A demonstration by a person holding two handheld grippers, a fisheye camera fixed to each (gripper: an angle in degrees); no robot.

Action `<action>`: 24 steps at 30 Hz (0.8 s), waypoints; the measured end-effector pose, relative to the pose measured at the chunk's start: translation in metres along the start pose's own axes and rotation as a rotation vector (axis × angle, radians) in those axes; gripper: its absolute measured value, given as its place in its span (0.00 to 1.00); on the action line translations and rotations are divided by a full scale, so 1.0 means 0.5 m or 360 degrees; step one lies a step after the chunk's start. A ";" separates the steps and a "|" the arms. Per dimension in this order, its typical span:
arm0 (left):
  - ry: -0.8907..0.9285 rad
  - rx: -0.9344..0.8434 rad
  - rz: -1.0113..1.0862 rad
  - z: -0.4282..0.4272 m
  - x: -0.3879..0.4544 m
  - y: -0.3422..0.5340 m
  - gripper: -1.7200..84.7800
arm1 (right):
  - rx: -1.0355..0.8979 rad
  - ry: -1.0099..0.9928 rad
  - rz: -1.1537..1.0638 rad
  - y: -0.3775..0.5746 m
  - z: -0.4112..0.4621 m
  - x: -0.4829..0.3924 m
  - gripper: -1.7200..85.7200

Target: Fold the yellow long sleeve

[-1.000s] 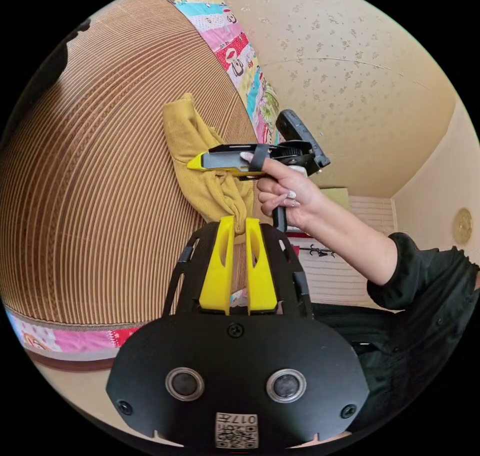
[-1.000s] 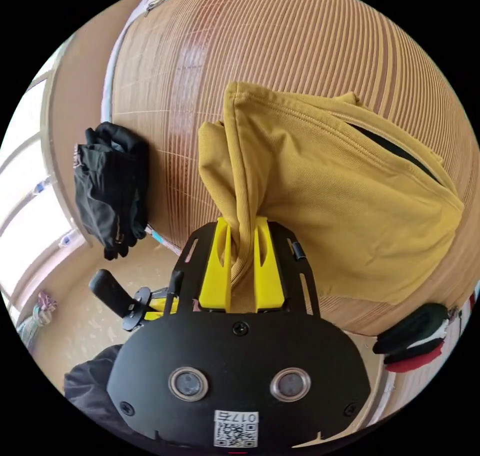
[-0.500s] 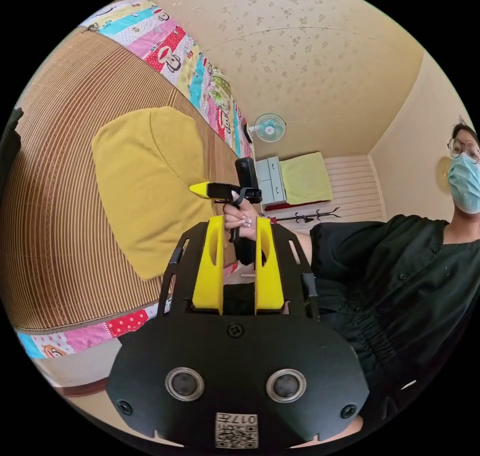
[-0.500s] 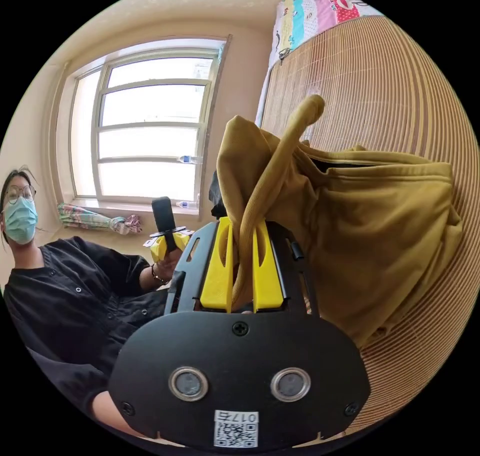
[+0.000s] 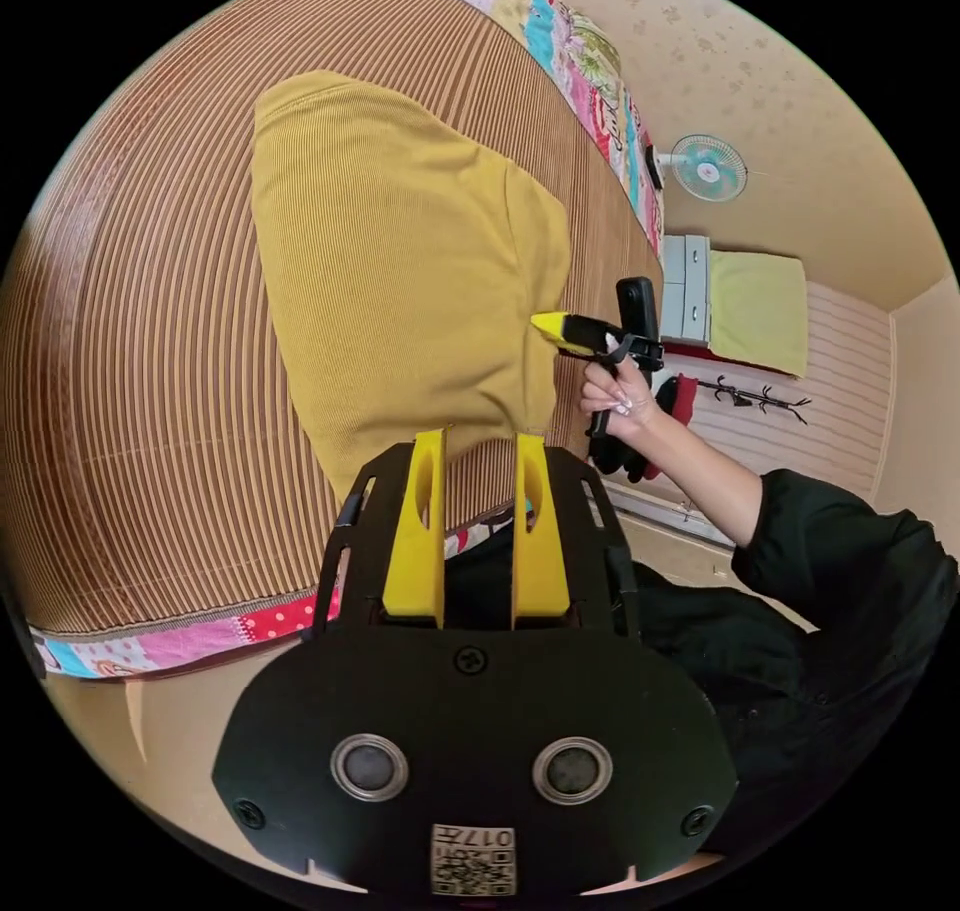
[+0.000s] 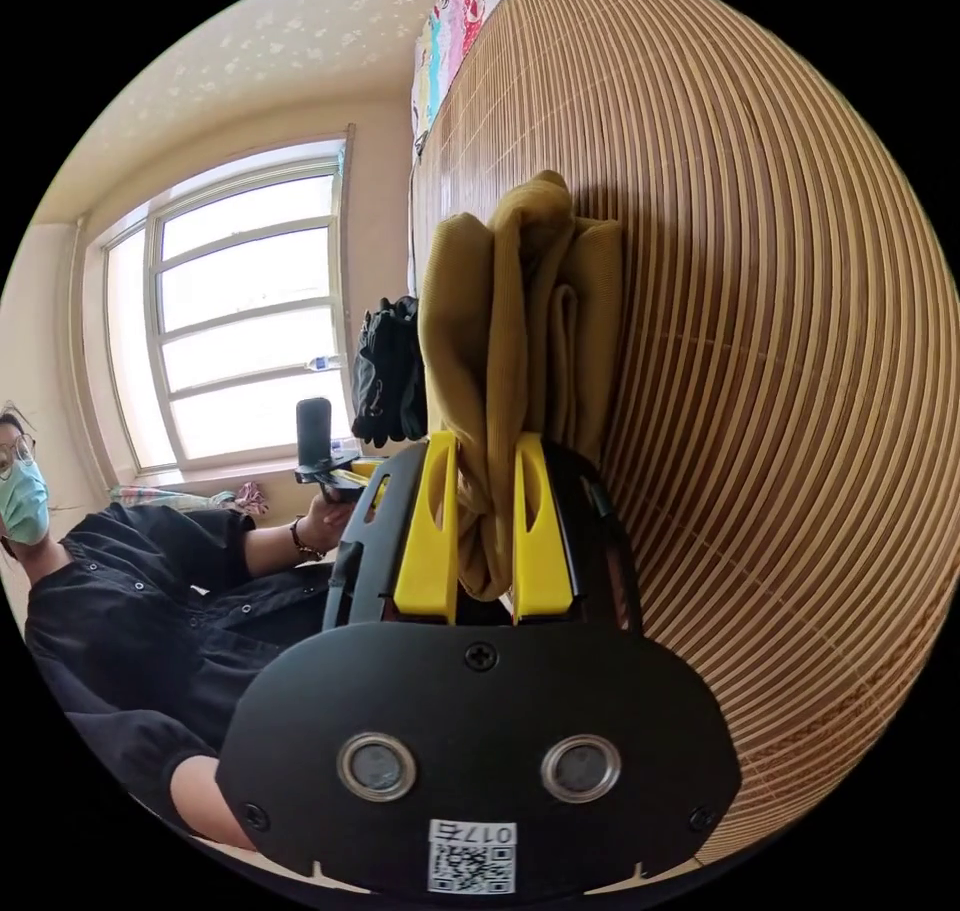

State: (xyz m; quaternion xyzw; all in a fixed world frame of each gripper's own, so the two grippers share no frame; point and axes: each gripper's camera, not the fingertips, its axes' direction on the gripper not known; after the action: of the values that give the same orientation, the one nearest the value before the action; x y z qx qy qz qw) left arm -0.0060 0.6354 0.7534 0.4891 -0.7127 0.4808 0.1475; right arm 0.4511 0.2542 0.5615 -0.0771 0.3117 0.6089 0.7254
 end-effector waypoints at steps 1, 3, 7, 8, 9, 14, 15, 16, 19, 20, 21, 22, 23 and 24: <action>-0.0057 -0.0045 0.0010 0.010 0.005 -0.008 0.14 | -0.0029 0.0001 -0.0004 0.001 0.001 -0.004 0.14; -0.0096 -0.0071 0.0030 0.012 0.015 -0.013 0.14 | -0.0069 0.0017 -0.0034 0.005 0.004 -0.019 0.16; -0.0169 0.0061 -0.0108 -0.021 0.004 0.002 0.15 | -0.0100 0.0112 -0.0079 0.033 0.008 -0.054 0.19; -0.0197 0.0124 -0.0216 -0.033 -0.012 0.012 0.15 | -0.0104 0.0117 -0.0078 0.037 0.009 -0.057 0.20; -0.0204 0.0150 -0.0274 -0.038 -0.022 0.016 0.15 | -0.0114 0.0158 -0.0077 0.047 0.012 -0.065 0.21; -0.0183 0.0013 -0.0599 -0.018 -0.098 0.009 0.17 | -0.0103 0.0390 0.0014 0.075 0.037 -0.104 0.22; -0.0185 -0.0013 -0.0618 -0.014 -0.102 0.006 0.16 | -0.0094 0.0480 0.0044 0.078 0.048 -0.119 0.22; -0.0159 -0.0038 -0.0648 -0.009 -0.110 0.001 0.16 | -0.0114 0.0575 0.0045 0.080 0.062 -0.136 0.21; -0.0061 -0.0023 -0.0685 -0.024 -0.133 -0.003 0.12 | -0.0212 0.0833 0.0035 0.085 0.095 -0.168 0.15; -0.0009 -0.0031 -0.0651 -0.034 -0.143 -0.001 0.11 | -0.0215 0.0860 0.0025 0.087 0.095 -0.175 0.13; 0.0019 -0.0035 -0.0630 -0.040 -0.149 0.001 0.10 | -0.0215 0.0852 0.0001 0.089 0.090 -0.184 0.11; 0.0078 -0.0023 -0.0565 -0.057 -0.159 0.007 0.08 | -0.0194 0.0780 -0.0029 0.092 0.075 -0.189 0.09; 0.0144 0.0015 -0.0460 -0.077 -0.168 0.018 0.07 | -0.0172 0.0723 -0.0047 0.094 0.064 -0.190 0.08; 0.0168 0.0039 -0.0403 -0.088 -0.172 0.024 0.05 | -0.0125 0.0547 -0.0100 0.098 0.038 -0.187 0.08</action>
State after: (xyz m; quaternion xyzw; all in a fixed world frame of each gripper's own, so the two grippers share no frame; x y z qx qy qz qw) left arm 0.0133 0.7203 0.7101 0.5510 -0.6305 0.4921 0.2383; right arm 0.4060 0.1974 0.6407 -0.2181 0.4045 0.5755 0.6764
